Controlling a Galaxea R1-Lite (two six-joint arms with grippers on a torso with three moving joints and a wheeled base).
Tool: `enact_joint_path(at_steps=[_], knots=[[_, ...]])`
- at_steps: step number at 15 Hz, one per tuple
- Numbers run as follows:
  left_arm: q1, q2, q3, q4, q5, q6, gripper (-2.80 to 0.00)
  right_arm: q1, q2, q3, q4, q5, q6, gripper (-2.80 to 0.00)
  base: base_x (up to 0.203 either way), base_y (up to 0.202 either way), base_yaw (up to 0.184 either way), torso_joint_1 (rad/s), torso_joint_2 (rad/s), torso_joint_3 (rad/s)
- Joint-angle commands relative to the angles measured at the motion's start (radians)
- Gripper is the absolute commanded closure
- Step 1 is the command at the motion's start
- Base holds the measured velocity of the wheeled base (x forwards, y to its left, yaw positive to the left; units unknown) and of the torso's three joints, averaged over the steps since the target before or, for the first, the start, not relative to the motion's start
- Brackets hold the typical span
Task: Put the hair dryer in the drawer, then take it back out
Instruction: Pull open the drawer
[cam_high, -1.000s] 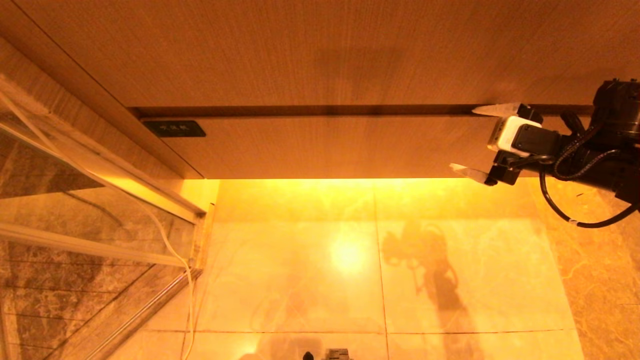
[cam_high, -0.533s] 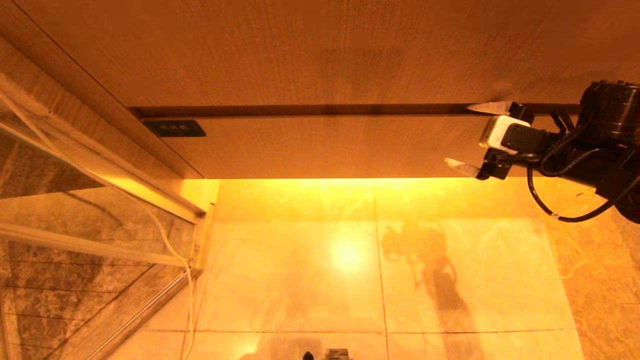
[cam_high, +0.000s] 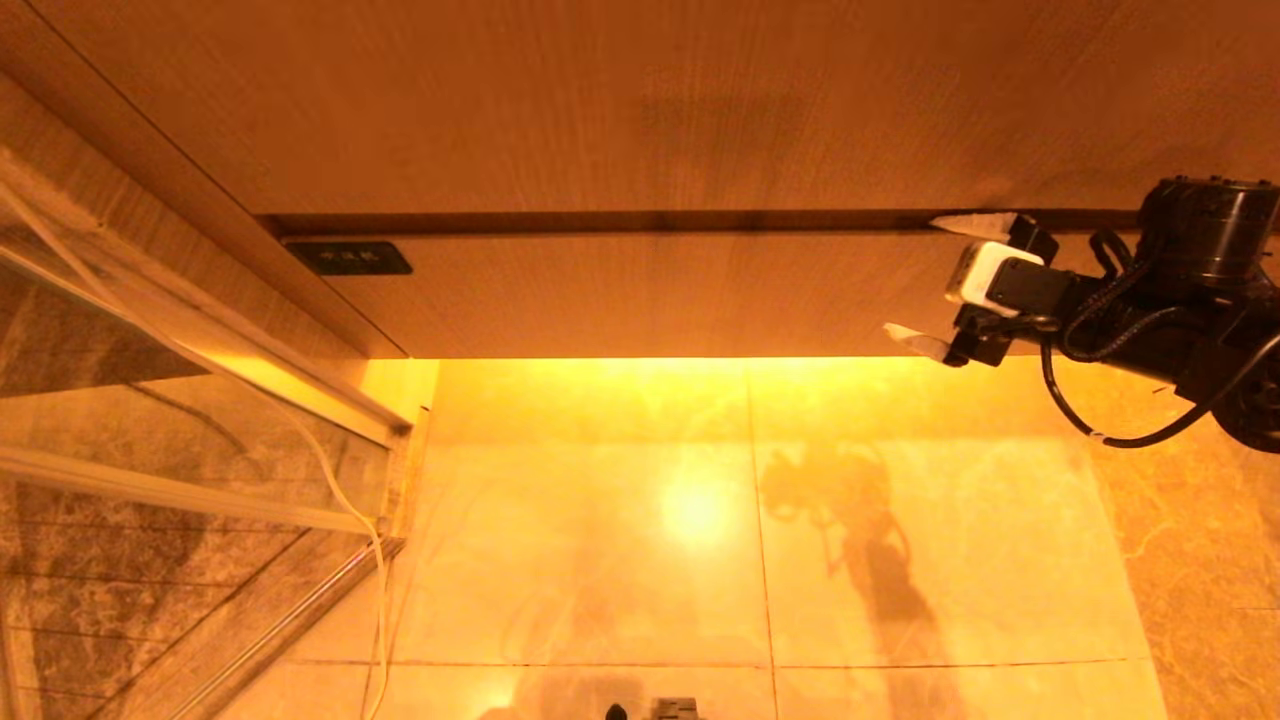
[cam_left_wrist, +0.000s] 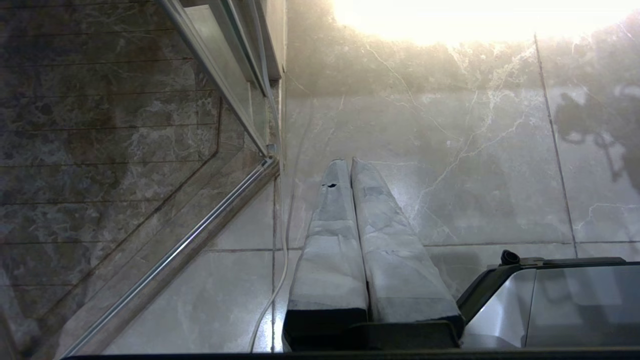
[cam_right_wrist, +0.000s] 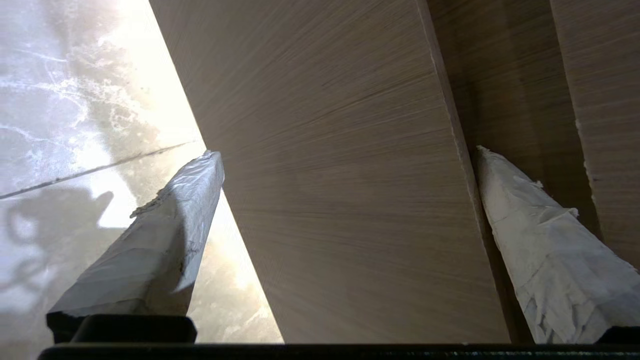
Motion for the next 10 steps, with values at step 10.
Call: enact_joint_path(at_steps=[10], knots=[[0.000,0.000,0.002,-0.001,0.000,0.001,0.00,-0.001,-0.031,0.039,0.192,0.005,-0.008,-2.80,0.000,0.000,0.000,0.000,0.00,0.000]])
